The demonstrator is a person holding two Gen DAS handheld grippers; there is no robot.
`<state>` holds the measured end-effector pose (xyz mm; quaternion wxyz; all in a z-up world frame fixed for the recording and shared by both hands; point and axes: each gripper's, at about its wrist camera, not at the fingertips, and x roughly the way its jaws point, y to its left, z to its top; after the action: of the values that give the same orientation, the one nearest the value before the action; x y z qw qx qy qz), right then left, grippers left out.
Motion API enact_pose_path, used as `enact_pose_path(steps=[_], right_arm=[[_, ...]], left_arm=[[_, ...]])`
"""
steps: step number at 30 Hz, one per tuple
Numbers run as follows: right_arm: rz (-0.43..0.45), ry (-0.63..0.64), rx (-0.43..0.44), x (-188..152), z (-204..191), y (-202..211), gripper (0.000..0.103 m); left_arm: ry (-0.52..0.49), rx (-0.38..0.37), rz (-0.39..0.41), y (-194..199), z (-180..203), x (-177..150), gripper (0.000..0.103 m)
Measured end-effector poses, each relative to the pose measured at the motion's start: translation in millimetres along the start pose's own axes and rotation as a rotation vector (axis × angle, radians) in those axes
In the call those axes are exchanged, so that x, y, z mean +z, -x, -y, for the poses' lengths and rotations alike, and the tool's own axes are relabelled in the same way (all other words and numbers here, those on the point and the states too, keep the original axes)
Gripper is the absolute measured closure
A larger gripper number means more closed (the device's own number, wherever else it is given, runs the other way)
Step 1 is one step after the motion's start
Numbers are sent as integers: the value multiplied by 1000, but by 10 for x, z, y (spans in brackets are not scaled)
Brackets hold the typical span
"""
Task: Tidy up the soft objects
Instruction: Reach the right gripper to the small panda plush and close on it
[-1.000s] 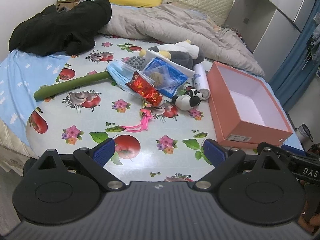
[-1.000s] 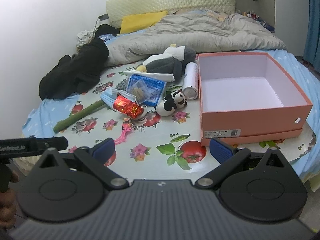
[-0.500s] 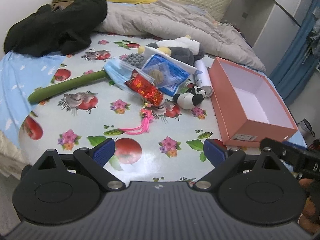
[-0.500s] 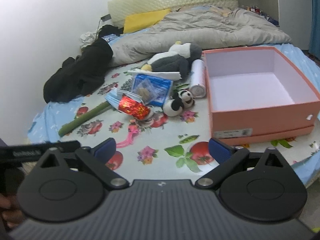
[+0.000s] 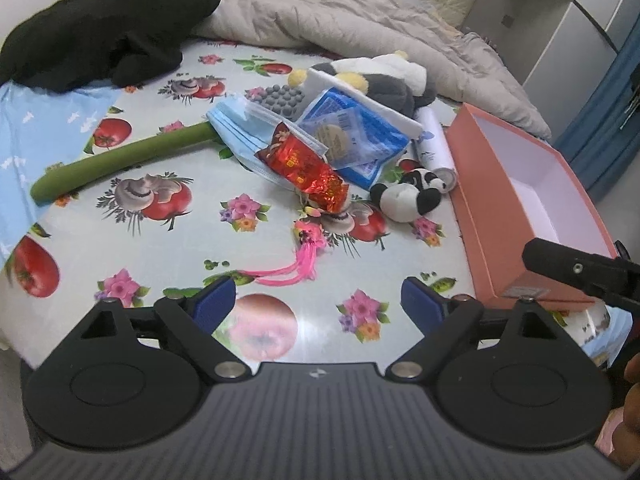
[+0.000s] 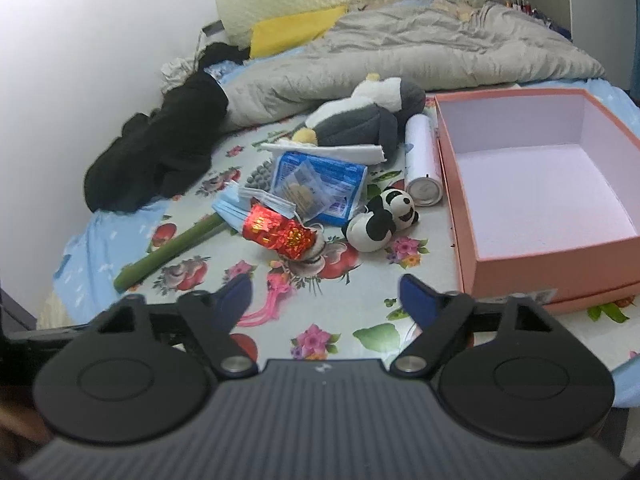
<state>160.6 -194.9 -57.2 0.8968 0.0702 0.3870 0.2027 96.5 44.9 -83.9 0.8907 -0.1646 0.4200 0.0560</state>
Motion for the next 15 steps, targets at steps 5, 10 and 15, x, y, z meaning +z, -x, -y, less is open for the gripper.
enact_pose_path(steps=[5, 10, 15], right_arm=[[-58, -33, -18, 93, 42, -368, 31], [-92, -34, -33, 198, 59, -719, 32], [-111, -58, -52, 309, 121, -1057, 32]], left_arm=[[-4, -9, -30, -357, -62, 172, 23], [5, -30, -69, -739, -79, 314, 32], [1, -40, -103, -1090, -73, 400, 36]])
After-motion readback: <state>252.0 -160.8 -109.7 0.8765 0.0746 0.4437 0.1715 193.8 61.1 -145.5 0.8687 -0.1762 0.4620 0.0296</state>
